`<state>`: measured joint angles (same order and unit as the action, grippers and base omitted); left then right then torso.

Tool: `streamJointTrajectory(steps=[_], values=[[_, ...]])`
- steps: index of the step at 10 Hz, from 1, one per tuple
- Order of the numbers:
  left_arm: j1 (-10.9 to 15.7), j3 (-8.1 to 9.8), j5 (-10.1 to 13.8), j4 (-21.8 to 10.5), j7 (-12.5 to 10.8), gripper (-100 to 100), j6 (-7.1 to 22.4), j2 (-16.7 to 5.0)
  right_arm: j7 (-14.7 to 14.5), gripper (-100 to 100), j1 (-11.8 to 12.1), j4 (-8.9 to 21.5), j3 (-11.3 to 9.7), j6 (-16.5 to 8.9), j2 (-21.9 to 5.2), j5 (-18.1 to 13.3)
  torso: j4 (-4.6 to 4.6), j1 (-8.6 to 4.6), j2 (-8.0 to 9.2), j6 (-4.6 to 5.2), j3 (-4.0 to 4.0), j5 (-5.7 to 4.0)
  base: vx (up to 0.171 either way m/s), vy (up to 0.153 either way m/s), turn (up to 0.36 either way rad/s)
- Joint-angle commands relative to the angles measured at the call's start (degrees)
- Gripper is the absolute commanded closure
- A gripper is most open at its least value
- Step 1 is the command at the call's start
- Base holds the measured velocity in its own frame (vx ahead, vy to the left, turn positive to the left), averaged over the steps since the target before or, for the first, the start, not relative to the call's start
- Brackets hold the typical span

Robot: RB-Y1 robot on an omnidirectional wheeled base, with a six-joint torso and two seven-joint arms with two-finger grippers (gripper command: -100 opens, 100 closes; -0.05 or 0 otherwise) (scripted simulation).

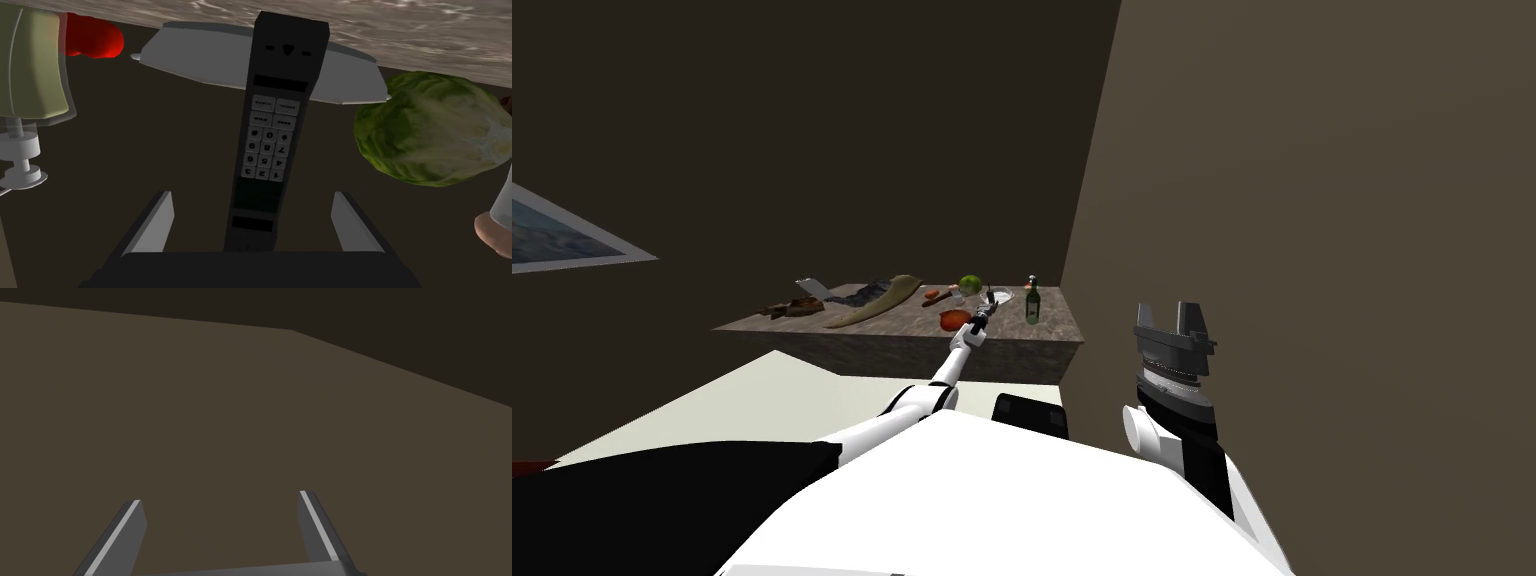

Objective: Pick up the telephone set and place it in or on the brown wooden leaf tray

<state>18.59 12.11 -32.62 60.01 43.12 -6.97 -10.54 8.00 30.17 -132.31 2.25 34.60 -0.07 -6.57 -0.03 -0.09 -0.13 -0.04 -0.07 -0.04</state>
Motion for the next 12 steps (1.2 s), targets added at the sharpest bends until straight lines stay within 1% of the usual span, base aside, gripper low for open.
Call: streamJointTrajectory(steps=[1,3,4,5,6,7,11,12], values=[[1.8,0.1,-0.9,-1.5,1.2,-100,0.6,-0.8,0.0,0,0.0,0.0,0.0,0.0,0.0,0.0,0.0,0.0,0.0,0.0,0.0,0.0,0.024,-0.032,0.032],[3.8,0.5,-1.8,-3.4,2.5,-100,1.0,-1.5,0.0,0,0.0,0.0,0.0,0.0,0.0,0.0,0.01,0.05,0.06,0.0,0.03,0.01,0.02,-0.021,0.025],[3.3,0.52,-1.5,-3.0,2.0,-100,0.7,-1.3,0.0,0,0.0,0.0,0.0,0.0,0.0,0.0,0.01,0.06,0.06,0.0,0.03,0.01,0.011,-0.01,0.006],[3.4,0.56,-1.6,-3.2,2.2,0,0.7,-1.3,0.0,0,0.0,0.0,0.0,0.0,0.0,0.0,0.01,0.1,0.1,0.0,0.05,0.03,0.0,0.0,0.0],[3.4,0.56,-1.6,-3.2,2.2,-100,0.7,-1.3,0.0,0,0.0,0.0,0.0,0.0,0.0,0.0,0.02,0.13,0.14,-0.01,0.08,0.03,0.0,0.0,0.0],[3.4,0.56,-1.6,-3.2,2.2,100,0.7,-1.3,0.0,0,0.0,0.0,0.0,0.0,0.0,0.0,0.03,0.14,0.15,-0.01,0.08,0.03,0.0,0.0,0.0],[3.4,0.55,-1.6,-3.2,2.3,100,0.7,-1.3,0.0,0,0.0,0.0,0.0,0.0,0.0,0.0,0.03,0.16,0.16,0.0,0.09,0.06,0.0,0.0,0.0],[3.4,0.55,-1.6,-3.2,2.3,0,0.7,-1.3,0.0,0,0.0,0.0,0.0,0.0,0.0,0.0,0.04,0.15,0.17,0.0,0.1,0.06,0.0,0.0,0.0]])
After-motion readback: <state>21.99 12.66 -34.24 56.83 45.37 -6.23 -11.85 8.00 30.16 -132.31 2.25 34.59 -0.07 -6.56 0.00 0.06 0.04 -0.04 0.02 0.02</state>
